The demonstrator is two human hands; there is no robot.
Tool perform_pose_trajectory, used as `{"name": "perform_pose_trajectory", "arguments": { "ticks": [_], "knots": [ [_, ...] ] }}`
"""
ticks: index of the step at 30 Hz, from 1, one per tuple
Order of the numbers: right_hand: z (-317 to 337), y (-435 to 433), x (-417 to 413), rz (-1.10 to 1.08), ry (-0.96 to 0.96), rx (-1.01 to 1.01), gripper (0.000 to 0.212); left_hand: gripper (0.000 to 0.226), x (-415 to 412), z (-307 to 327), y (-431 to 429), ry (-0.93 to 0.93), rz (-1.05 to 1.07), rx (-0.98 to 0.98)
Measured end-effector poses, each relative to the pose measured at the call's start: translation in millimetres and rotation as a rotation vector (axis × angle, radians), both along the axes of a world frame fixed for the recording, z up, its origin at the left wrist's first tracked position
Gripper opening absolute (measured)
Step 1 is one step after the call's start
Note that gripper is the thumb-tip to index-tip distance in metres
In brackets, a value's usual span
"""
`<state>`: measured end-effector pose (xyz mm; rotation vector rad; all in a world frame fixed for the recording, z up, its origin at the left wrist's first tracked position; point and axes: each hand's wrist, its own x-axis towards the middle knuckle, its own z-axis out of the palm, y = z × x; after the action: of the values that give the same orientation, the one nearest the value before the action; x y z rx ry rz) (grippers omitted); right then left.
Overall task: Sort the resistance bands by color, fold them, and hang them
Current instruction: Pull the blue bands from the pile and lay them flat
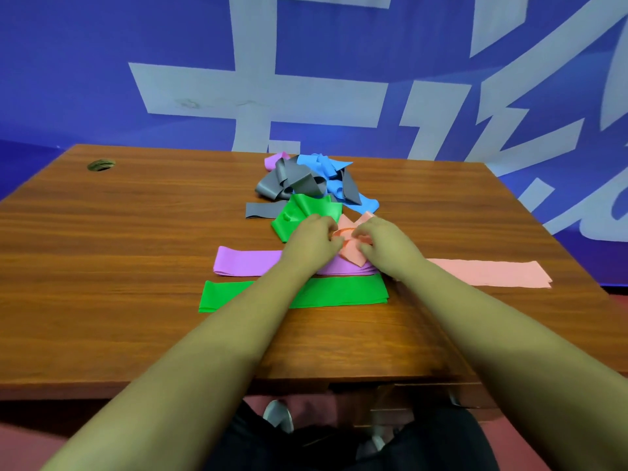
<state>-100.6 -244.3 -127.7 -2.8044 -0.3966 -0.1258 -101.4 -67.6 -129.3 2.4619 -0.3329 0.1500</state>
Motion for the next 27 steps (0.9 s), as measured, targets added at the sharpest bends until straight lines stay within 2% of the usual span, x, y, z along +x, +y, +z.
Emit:
{"name": "perform_pose_trajectory", "arguments": {
  "ticks": [3,7,10,13,18,22,27],
  "knots": [
    [-5.6,-1.7,6.4,-0.008,-0.034,0.005,0.014,0.03,12.5,-8.3,-14.5,0.012,-0.056,0.061],
    [1.9,-8.3,11.0,-0.07,-0.086,0.175,0.011,0.019,22.2,-13.3,-25.8,-0.019,-0.098,0.071],
    [26.0,-10.0,14.9,-0.085,-0.168,0.297,0.011,0.015,27.6,3.1,-30.7,-0.122,-0.066,-0.113],
    [62.2,-10.8,18.2,-0.12,-0.265,0.446,0.012,0.009,31.7,40.7,-33.9,-0.135,-0.049,-0.356],
    [124.1,-16.5,7.3,-0.168,-0.358,0.635,0.011,0.008,33.6,109.6,-37.3,-0.19,-0.117,-0.596],
    [160.1,-23.1,-14.1,-0.15,-0.334,0.762,0.011,0.005,17.1,148.6,-39.1,-0.162,-0.167,-0.736],
    [183.7,-27.3,-46.8,-0.15,-0.213,0.899,0.01,0.007,-14.8,166.1,-36.9,-0.078,-0.188,-0.803]
  ]
}}
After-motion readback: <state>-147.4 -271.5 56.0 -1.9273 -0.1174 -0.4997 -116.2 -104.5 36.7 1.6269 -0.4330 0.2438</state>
